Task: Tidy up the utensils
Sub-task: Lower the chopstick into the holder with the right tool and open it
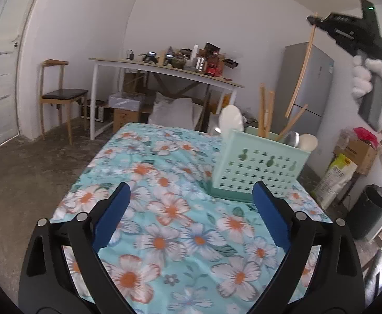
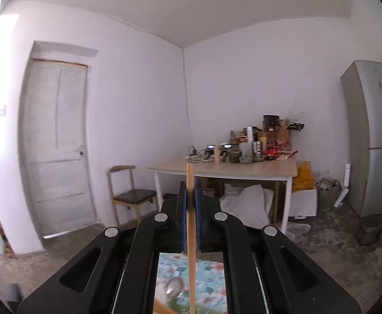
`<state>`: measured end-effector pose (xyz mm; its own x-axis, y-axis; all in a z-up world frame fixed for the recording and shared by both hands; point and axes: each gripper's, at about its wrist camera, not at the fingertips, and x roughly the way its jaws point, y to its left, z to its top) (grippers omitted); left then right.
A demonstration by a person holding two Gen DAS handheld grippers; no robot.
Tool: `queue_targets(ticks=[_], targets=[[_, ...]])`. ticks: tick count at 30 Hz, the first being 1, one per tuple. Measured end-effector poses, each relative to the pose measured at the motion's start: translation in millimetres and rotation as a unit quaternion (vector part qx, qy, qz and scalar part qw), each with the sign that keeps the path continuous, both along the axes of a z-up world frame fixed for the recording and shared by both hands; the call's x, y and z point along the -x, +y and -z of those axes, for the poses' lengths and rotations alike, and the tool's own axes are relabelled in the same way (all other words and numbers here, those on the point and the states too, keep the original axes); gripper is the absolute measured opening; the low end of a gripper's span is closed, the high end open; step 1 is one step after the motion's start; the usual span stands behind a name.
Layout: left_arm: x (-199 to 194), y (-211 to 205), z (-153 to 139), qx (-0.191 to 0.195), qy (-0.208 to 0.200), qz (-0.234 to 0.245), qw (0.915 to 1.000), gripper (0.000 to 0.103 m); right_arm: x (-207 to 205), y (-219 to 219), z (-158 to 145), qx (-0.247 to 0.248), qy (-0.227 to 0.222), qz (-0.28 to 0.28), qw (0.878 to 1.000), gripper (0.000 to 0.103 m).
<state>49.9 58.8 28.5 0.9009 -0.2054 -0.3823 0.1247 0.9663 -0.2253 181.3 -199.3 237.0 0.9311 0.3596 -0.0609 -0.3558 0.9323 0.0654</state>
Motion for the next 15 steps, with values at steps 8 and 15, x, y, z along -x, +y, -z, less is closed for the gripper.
queue_targets(ticks=[8,15], targets=[[-7,9,5,-0.002,0.018,-0.017,0.9997,0.093,-50,17,74,0.074,0.103,0.036,0.991,0.008],[-7,5,3,-0.002,0.024,-0.027,0.9994,0.094,-28,3,68,0.066,0.093,0.046,0.992,0.039]])
